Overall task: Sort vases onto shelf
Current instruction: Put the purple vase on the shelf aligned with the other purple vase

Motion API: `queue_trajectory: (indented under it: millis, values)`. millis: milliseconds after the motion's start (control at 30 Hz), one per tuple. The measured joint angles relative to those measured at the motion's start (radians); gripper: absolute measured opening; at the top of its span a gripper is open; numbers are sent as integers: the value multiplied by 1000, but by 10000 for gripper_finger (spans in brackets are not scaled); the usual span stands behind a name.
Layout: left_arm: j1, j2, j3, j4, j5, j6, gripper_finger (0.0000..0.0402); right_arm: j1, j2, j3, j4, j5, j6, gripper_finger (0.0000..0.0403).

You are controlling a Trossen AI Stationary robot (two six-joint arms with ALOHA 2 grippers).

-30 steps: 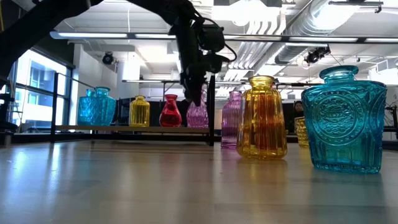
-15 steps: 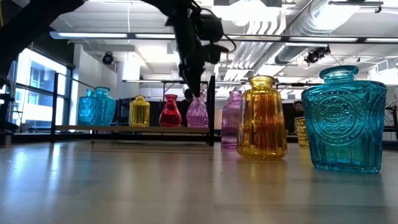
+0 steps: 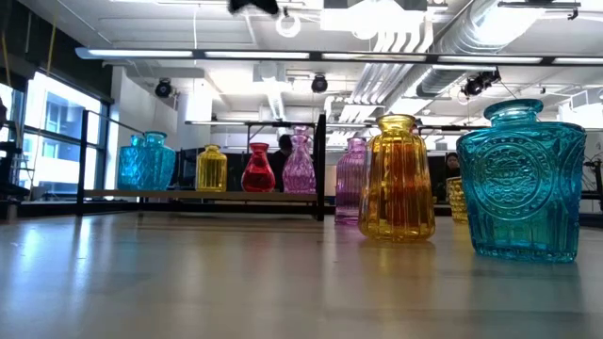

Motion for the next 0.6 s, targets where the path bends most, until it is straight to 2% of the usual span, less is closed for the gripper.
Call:
queue_trajectory:
  millis: [133, 267, 400, 600]
  values:
    - [-18, -132, 0, -51, -15, -58, 0, -39, 37, -76, 129, -16, -93, 87]
    - [-30, -230, 0, -118, -91, -107, 0, -107, 94, -146, 239, -133, -126, 87]
    - [-38, -298, 0, -202, -132, -82, 0, -153, 148, -195, 344, -256, -23, 87]
    - [-37, -347, 0, -316, -135, -47, 0, -157, 224, -246, 466, -278, 123, 87]
